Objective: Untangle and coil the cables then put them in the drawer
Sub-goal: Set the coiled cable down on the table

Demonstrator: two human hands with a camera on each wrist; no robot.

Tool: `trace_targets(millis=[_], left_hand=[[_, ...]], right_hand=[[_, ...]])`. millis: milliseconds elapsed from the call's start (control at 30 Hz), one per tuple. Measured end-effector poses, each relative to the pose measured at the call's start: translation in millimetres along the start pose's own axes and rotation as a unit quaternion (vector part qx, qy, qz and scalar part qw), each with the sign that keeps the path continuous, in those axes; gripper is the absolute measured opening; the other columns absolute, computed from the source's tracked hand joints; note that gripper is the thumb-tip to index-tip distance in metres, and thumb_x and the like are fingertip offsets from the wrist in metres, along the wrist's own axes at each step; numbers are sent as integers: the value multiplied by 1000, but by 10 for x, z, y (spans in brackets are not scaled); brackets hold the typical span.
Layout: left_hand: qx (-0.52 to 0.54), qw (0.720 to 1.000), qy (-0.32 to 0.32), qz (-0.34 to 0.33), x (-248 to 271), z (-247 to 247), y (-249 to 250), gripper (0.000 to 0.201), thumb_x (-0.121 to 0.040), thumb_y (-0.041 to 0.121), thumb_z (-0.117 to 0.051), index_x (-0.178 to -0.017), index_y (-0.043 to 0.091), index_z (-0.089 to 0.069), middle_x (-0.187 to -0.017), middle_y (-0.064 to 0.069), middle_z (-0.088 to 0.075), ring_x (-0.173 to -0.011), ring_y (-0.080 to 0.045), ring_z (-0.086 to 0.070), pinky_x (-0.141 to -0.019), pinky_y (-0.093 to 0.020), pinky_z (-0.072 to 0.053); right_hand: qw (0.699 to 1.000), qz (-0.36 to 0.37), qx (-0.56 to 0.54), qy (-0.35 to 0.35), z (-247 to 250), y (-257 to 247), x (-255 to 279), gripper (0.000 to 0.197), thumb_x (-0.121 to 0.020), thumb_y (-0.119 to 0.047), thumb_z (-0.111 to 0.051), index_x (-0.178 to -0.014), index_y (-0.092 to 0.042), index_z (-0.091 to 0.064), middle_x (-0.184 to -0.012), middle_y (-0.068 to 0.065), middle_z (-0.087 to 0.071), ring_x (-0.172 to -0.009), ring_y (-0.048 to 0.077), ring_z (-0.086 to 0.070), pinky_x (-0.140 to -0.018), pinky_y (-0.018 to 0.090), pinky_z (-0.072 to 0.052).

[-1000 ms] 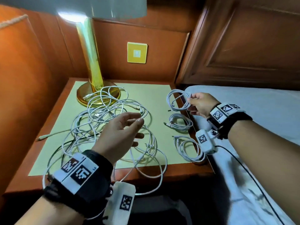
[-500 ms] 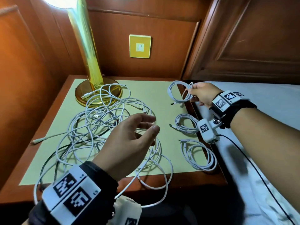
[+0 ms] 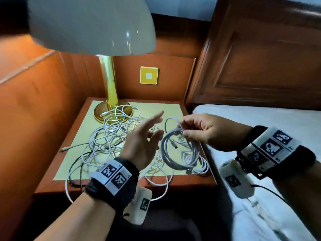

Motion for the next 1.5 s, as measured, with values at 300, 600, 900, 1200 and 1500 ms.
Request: trace_targets(millis=[300, 600, 900, 1200, 1500], left_hand=[[199, 967, -145, 57, 742, -259, 432, 11, -89, 10, -57, -92, 2, -63, -82, -8, -64, -72, -14, -58, -62, -27, -53], [-128, 988, 65, -52, 1160, -31, 340, 11, -89, 10, -74, -94, 19, -78, -86, 14, -74, -79, -2, -69, -74, -25, -58], [0, 994, 16, 113, 1128, -199, 71, 17, -90, 11, -73, -91, 26, -78, -82, 6, -78, -76, -11, -73, -73, -29, -57], [-9, 986, 7, 169, 832, -388, -160, 16, -87, 11, -76, -85, 26, -78, -80, 7, -78, -79, -10, -75, -68, -21, -56], [1, 984, 35, 177, 632, -429, -212, 10, -88, 9, -75, -85, 19, -77, -84, -4, -76, -68, -17, -71, -64, -33, -61]], right_hand=[[993, -31, 33, 112, -293, -331, 1120, 10, -99, -20, -57, -105, -23, -65, -89, -1, -70, -83, 16, -65, -81, 35, -53], [935, -108, 34, 335, -424, -90, 1647, 12, -98, -15, -55, -102, -15, -66, -88, -5, -67, -77, 13, -60, -68, 24, -41], [971, -102, -93, 198, -1103, 275, 1337, 11, -98, -20, -58, -98, -22, -69, -89, -8, -72, -82, 1, -65, -76, 17, -51], [925, -147, -263, 231, -950, 687, 1160, 14, -99, -16, -57, -100, -18, -71, -84, 5, -76, -74, 14, -69, -77, 32, -56], [888, -162, -337, 268, -879, 921, 1068, 12, -99, -16, -59, -106, -17, -69, -84, 3, -78, -83, 19, -75, -83, 35, -58]])
Point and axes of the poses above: each hand's wrist, its own x-axis away from the middle knuckle, its own z-axis out of the back of the hand, y = z × x, the point moved 5 cm from there along -x, towards the middle knuckle
